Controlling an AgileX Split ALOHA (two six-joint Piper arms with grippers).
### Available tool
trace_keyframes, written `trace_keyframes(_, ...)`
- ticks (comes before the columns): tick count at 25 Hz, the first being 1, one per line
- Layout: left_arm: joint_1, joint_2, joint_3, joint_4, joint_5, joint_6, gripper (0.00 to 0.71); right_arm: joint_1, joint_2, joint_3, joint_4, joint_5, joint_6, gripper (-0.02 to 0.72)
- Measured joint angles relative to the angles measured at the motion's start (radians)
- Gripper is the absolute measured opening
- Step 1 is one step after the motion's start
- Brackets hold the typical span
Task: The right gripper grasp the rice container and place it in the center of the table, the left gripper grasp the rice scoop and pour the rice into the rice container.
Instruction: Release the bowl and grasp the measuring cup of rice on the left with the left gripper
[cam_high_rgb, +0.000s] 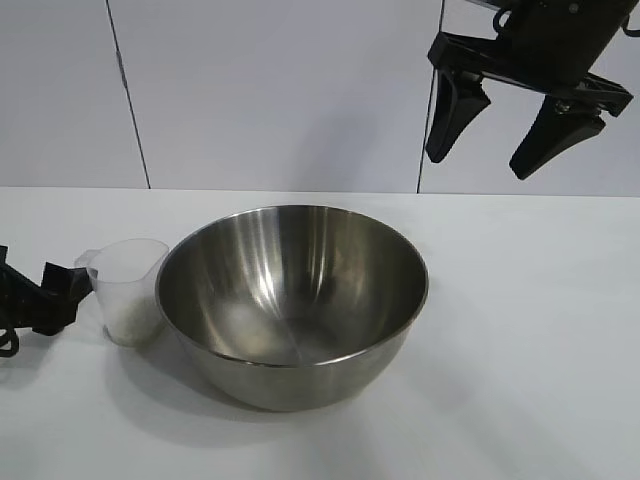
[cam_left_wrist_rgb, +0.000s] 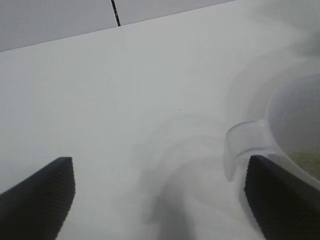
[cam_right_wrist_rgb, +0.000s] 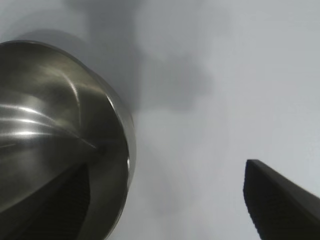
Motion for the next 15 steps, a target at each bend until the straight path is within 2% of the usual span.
trace_keyframes(8,0.0,0.086,-0.023,0.024,0.0,-0.073,0.663,0.0,0.0,0.0,0.001,-0.001,0.001,0.581)
trace_keyframes(15,0.0,0.092,-0.027,0.032,0.0,-0.077,0.663,0.0,0.0,0.0,0.001,-0.001,0.005,0.581)
